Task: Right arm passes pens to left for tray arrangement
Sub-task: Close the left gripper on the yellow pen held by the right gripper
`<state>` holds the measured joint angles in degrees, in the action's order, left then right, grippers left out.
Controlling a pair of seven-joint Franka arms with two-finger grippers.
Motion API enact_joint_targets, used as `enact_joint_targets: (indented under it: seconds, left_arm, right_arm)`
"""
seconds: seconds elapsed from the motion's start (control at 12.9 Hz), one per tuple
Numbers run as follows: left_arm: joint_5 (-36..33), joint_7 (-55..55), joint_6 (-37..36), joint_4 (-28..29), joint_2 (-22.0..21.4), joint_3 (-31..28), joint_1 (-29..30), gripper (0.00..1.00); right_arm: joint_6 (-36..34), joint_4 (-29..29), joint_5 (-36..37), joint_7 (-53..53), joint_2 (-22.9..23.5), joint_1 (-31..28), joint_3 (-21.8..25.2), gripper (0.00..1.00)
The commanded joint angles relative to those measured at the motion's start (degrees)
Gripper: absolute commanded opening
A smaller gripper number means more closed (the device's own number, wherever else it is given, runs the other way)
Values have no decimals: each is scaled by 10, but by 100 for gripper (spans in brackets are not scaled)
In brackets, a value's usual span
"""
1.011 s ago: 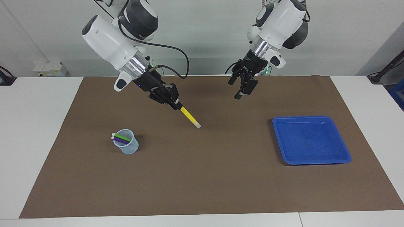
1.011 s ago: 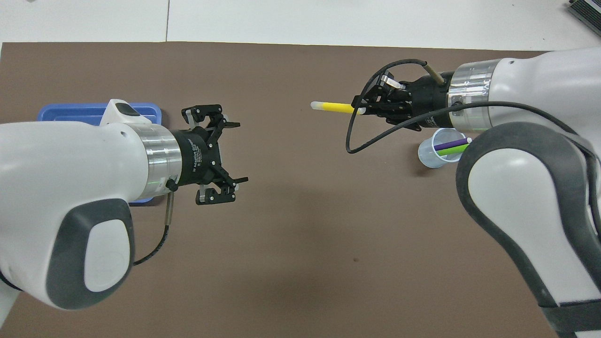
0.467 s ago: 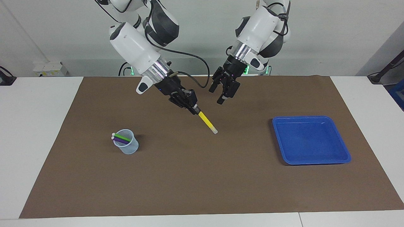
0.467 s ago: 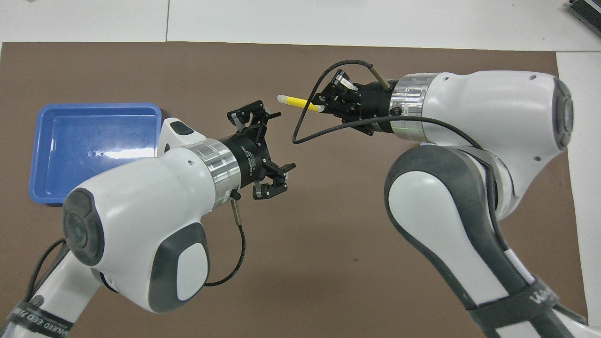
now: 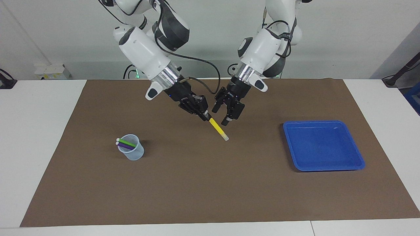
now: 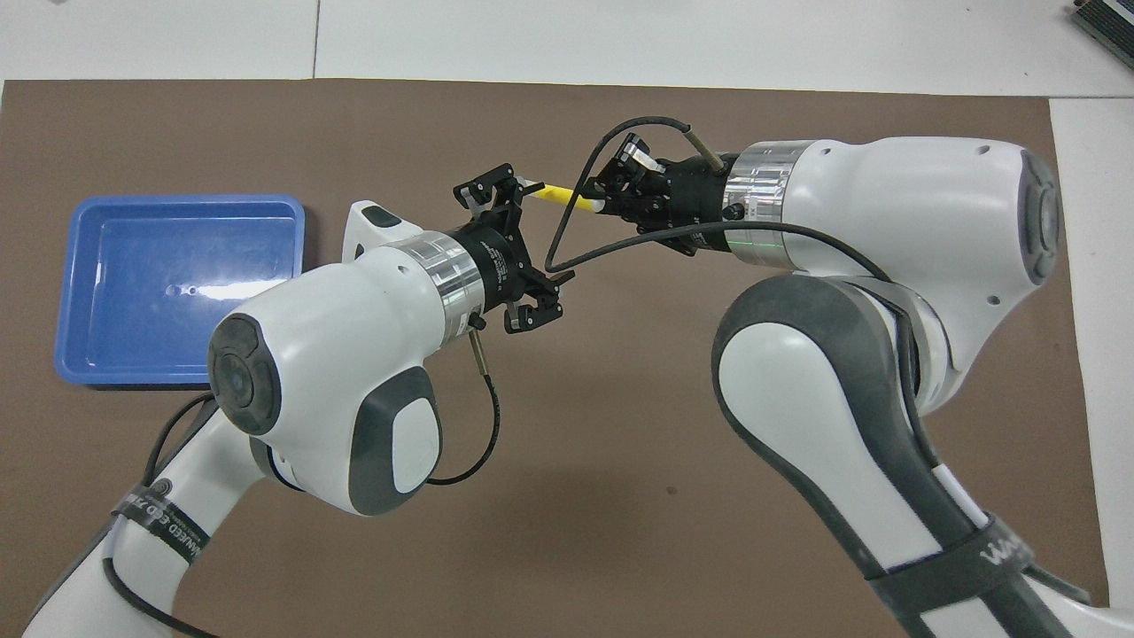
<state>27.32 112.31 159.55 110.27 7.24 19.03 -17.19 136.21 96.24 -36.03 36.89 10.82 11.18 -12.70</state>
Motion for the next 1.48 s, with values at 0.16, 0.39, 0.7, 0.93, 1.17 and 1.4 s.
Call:
enact_joint_targets:
  seconds: [0.16, 0.39, 0.7, 0.93, 1.17, 1.4]
  left_arm:
    - [11, 21, 34, -52, 44, -6, -1, 99]
    - [11, 24, 37, -52, 44, -6, -3, 83]
    - [10, 24, 43, -52, 48, -7, -10, 74]
    - [9, 24, 42, -52, 48, -6, -10, 47]
    - [5, 18, 42, -52, 48, -7, -9, 9]
    - [1, 15, 38, -52, 48, -6, -9, 0]
  right_arm:
    - [13, 1, -14, 9, -2, 4, 1, 7]
    - [13, -1, -14, 10, -1, 4, 1, 7]
    - [13, -2, -14, 9, -1, 4, 1, 7]
    - [13, -2, -14, 9, -1, 4, 1, 7]
    - [13, -2, -14, 9, -2, 4, 1, 7]
    - [13, -2, -14, 9, -1, 4, 0, 7]
